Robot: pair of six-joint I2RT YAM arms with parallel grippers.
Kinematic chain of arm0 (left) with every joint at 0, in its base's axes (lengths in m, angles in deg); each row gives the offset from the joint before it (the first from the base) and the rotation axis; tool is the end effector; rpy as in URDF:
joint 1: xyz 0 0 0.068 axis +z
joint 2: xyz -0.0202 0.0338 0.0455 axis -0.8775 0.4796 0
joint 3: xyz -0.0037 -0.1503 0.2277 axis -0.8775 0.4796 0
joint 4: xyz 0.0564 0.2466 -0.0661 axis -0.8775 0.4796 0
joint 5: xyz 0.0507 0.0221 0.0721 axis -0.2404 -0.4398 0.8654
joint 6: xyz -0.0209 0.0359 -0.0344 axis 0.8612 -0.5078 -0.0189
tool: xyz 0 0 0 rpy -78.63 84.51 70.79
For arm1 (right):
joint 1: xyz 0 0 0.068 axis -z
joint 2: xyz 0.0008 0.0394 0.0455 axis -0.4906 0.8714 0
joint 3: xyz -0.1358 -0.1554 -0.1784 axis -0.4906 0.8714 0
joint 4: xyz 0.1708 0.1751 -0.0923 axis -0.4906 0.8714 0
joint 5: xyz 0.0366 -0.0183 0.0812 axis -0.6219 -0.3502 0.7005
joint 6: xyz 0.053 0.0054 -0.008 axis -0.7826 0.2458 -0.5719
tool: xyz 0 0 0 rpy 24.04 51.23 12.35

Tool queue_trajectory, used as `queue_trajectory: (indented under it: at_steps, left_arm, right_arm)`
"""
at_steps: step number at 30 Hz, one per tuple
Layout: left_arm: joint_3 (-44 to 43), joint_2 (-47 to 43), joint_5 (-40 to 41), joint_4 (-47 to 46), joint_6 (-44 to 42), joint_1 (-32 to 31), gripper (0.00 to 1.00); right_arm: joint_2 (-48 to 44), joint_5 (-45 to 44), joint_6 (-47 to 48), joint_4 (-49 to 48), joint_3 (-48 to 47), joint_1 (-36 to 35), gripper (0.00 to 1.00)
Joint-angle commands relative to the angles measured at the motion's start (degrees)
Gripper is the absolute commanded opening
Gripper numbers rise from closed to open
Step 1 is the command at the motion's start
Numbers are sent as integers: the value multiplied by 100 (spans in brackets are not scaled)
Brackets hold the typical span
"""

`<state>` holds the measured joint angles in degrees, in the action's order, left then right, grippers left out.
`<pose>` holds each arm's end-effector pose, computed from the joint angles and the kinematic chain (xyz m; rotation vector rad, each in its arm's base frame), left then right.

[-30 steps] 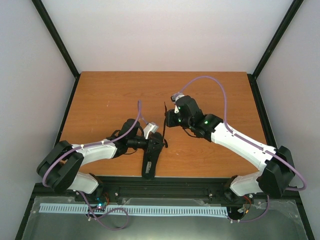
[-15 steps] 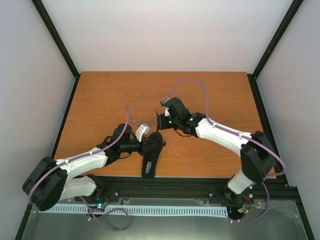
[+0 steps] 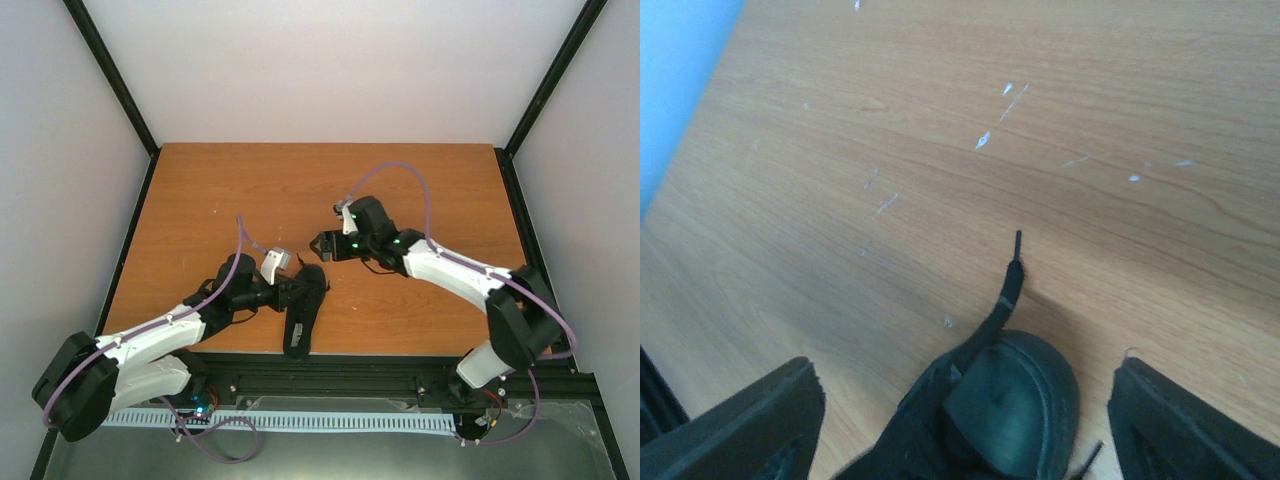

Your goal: Tie the shoes

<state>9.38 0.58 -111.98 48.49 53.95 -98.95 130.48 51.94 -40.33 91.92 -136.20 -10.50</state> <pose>0.1579 -0.1401 0.1847 0.4414 2.1821 -1.1200 0.2516 0.2224 0.2383 -0.4164 2.3853 0.8816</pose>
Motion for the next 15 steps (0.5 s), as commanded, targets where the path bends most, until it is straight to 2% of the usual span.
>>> queue_trajectory:
  at_steps: [1,3,6,10,15]
  left_arm:
    - [-43,-32,102,175,223,51,1]
    - [-55,-22,80,190,248,49,1]
    - [-56,-26,3,189,283,50,1]
    - [-56,-70,-126,166,339,50,1]
    - [-83,-147,-200,184,380,45,1]
  right_arm:
    - [-701,1179,357,-1364,753,23,86]
    - [-857,2026,328,-2080,1153,16,90]
    - [-970,2472,342,-2833,1600,-33,94]
    - [-832,2882,409,-3349,1724,-105,96]
    - [-597,3190,588,-3480,1687,-311,96]
